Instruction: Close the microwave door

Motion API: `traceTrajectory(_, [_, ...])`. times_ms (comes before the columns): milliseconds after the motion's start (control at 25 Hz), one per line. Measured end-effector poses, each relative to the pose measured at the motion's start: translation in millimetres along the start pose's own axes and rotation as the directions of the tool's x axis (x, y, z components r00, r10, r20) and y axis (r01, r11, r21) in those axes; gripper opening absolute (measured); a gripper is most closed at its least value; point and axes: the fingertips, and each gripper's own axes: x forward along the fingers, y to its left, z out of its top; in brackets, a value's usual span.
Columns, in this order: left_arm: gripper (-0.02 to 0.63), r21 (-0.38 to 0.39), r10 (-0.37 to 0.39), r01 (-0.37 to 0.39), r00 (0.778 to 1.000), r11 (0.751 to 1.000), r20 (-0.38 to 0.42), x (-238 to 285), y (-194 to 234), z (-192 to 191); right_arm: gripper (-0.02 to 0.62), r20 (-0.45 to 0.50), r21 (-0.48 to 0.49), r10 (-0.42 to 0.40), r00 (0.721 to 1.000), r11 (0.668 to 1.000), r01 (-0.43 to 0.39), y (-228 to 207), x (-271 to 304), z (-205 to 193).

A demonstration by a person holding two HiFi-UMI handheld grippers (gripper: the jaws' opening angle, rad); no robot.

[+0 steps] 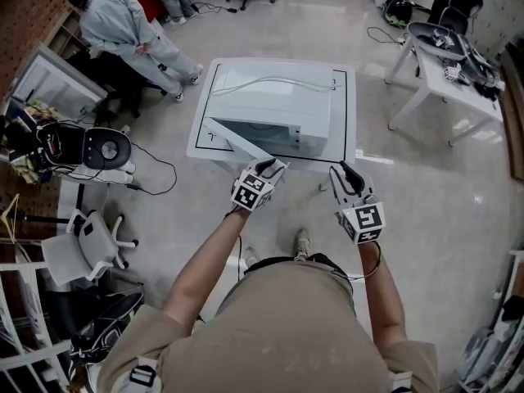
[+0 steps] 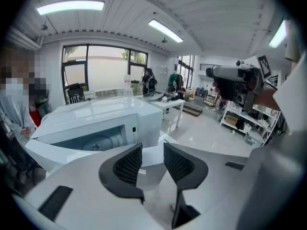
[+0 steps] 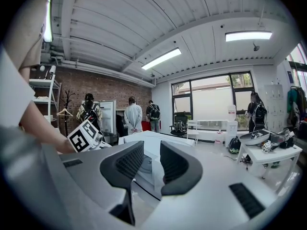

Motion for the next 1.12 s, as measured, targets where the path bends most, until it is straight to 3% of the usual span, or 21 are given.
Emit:
traceTrajectory(240, [0.132,-0.056,0.015,-0.014,1.0,0.998,0.016,13.6,4.1,7.7,0.109,0.005,0.012,-0.003,1.0,1.0,0.003,-16.3,-5.0,-0.8])
traceTrajectory(360, [0.132,-0.051,0.069,-0.065,0.995,0.997,0.07,5.5,5.2,7.8,0.109,0.002,0.018,-0.01,1.0,1.0,0.01,-25.6,-6.3,-7.2])
traceTrajectory(520, [0.132,-0.1,0.126,-0.116,0.987,0.988,0.097,-4.0,-0.3,-12.1,0.109,-0.001,0.025,-0.005,1.0,1.0,0.005,-31.8,-10.6,-6.6])
traceTrajectory(680, [0.14,-0.168,0.108,-0.095,0.992,0.981,0.067,4.9,-7.9,-28.3,0.109,-0.007,0.031,-0.016,1.0,0.999,0.016,-44.6,-13.4,-13.8])
traceTrajectory(1120, [0.144,-0.156,0.101,-0.092,0.994,0.983,0.051,21.2,-5.3,-19.9,0.109,0.002,0.003,-0.009,1.0,1.0,0.009,-57.3,-14.5,4.0])
